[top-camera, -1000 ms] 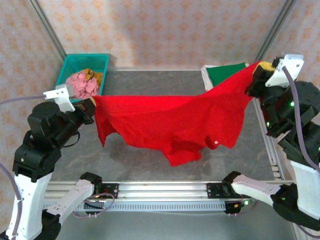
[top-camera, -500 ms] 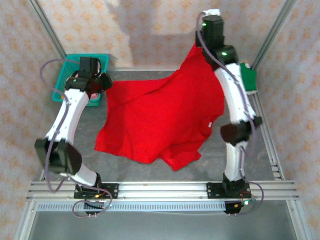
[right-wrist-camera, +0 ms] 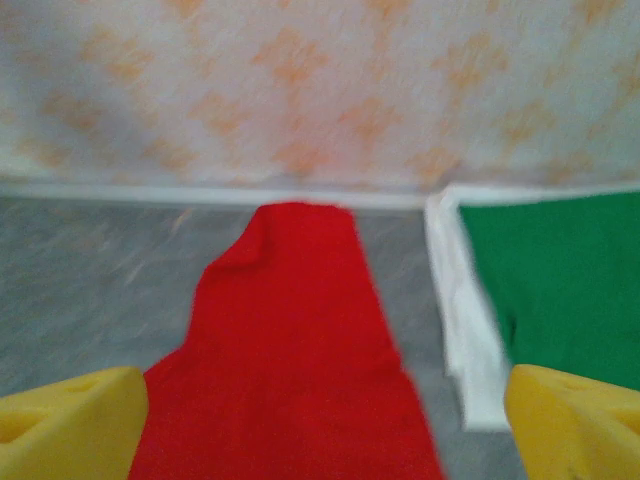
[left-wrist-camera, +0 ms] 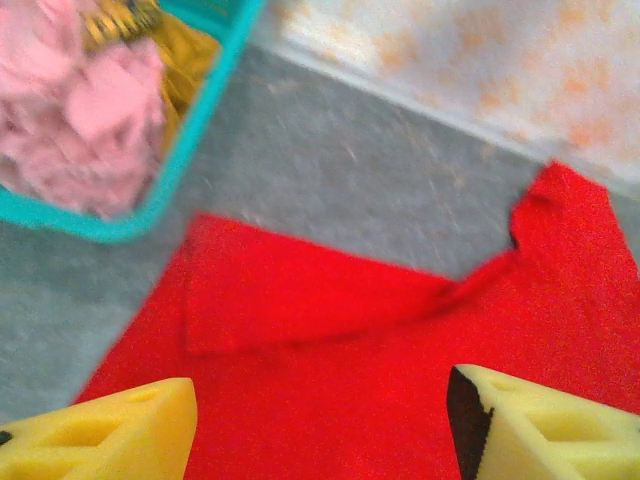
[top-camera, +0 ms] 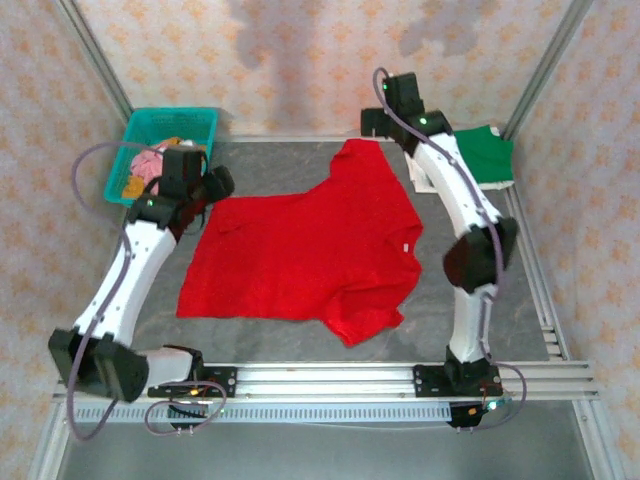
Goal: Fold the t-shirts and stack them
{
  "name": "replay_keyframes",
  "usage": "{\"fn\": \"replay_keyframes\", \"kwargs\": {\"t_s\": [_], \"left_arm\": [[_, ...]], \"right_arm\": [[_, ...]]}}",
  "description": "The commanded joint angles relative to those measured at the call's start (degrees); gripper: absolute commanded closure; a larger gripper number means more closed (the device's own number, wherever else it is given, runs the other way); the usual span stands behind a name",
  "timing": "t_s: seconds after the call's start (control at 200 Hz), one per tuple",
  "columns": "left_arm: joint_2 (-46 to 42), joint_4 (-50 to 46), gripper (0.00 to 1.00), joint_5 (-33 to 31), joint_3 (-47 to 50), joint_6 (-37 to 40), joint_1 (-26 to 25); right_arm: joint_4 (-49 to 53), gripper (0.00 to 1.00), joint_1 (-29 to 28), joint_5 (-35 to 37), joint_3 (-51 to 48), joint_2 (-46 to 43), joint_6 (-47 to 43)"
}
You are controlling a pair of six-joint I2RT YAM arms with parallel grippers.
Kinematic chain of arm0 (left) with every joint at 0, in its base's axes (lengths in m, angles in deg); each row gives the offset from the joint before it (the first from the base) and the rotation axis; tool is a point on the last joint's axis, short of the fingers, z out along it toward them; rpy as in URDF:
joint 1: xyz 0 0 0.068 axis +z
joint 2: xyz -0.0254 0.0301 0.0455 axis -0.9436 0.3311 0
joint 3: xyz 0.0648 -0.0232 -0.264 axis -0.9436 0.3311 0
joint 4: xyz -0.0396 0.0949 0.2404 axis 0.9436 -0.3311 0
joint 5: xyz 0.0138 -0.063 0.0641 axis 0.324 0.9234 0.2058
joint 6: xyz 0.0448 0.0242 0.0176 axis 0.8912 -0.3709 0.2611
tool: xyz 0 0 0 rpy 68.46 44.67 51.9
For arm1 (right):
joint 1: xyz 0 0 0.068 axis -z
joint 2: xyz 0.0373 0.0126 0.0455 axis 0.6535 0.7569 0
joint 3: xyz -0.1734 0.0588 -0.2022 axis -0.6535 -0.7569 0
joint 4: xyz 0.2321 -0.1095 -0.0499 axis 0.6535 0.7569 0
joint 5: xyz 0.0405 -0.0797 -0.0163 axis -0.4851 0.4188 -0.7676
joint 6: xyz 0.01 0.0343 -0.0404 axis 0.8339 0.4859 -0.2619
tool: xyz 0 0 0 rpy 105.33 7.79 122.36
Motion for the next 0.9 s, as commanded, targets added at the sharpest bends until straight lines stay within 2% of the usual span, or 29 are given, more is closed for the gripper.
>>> {"fn": "replay_keyframes", "kwargs": {"t_s": [0.0,0.04,0.1,0.165,0.255,0.4,0.515,0.671,0.761,0.896], "left_arm": [[3.7,3.1,0.37,1.8,9.3,0.4,-0.3],[5.5,2.7,0.4,1.8,9.6,1.2,-0.3],[8.8,2.9,0.53,2.3,8.4,2.9,-1.0],[12.4,3.8,0.56,2.3,7.1,3.9,-2.4],[17.0,5.6,0.57,1.7,6.6,3.2,-4.1],[22.8,9.8,0.57,4.6,9.3,-1.4,-4.6],[23.1,10.5,0.56,3.1,12.7,-2.2,-4.7],[23.2,9.2,0.55,-0.9,15.0,-2.4,-4.6],[24.1,10.1,0.55,1.8,15.4,-3.4,-4.7],[25.4,10.1,0.57,4.3,16.1,-5.1,-6.2]], "right_arm": [[-11.3,0.17,-1.9,-7.1,-22.0,-12.5,9.0],[-13.5,0.26,-2.3,-8.6,-28.5,-14.9,11.2],[-14.8,0.43,-3.2,-10.4,-35.7,-17.1,13.7],[-16.7,0.56,-5.1,-9.8,-42.4,-19.1,14.7],[-17.5,0.58,-5.6,-7.9,-47.9,-19.2,16.9],[-13.7,0.6,-5.5,-8.5,-47.7,-14.7,18.9],[-14.5,0.59,-5.3,-8.0,-50.2,-13.2,21.0],[-13.1,0.58,-3.2,-7.7,-48.8,-6.0,22.0],[-13.9,0.64,-0.8,-8.1,-47.7,-2.5,23.0],[-12.6,0.68,2.5,-7.5,-44.9,1.7,24.1]]}}
